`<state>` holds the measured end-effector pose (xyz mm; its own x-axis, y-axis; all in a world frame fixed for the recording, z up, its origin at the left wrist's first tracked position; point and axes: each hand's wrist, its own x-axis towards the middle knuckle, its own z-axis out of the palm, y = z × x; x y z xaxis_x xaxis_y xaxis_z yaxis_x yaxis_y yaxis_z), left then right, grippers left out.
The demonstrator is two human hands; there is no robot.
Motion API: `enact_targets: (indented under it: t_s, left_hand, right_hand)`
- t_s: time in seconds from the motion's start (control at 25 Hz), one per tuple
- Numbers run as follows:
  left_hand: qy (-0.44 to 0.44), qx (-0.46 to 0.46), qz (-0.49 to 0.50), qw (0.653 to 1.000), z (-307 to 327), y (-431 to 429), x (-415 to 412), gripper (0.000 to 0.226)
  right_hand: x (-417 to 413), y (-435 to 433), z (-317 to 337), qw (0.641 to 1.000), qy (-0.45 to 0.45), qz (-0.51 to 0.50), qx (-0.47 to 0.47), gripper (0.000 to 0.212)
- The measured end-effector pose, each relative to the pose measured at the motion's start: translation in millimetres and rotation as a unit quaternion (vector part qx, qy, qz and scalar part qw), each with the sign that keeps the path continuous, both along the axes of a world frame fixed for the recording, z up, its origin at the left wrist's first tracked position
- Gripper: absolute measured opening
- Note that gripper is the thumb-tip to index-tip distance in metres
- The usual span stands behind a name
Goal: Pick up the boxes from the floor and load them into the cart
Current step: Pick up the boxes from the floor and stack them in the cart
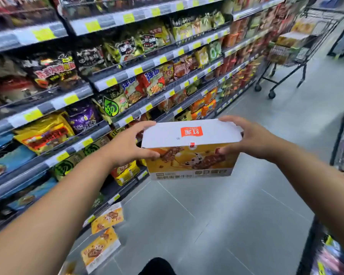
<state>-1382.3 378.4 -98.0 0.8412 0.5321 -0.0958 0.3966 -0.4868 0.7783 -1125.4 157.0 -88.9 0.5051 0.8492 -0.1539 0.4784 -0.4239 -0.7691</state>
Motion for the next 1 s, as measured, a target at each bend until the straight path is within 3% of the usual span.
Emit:
enact_targets:
  t_s: [0.28, 0.6, 1.0]
  left_hand:
    - [-0.010, -0.041, -0.081, 0.996, -9, 71, 150, 0.081]
    - [0.024, -0.006, -0.195, 0.981, 0, 155, 336, 0.083]
    - [0.018, -0.035, -0.258, 0.965, -10, 188, 593, 0.084]
  right_hand:
    - [113, 33, -16, 0.996, 0.001, -0.088, 0.002, 0.074]
    - [241, 74, -12, 0.981, -0.002, -0.192, -0.001, 0.080]
    - [465, 83, -20, 0.974, 0.020, -0.226, 0.003, 0.079]
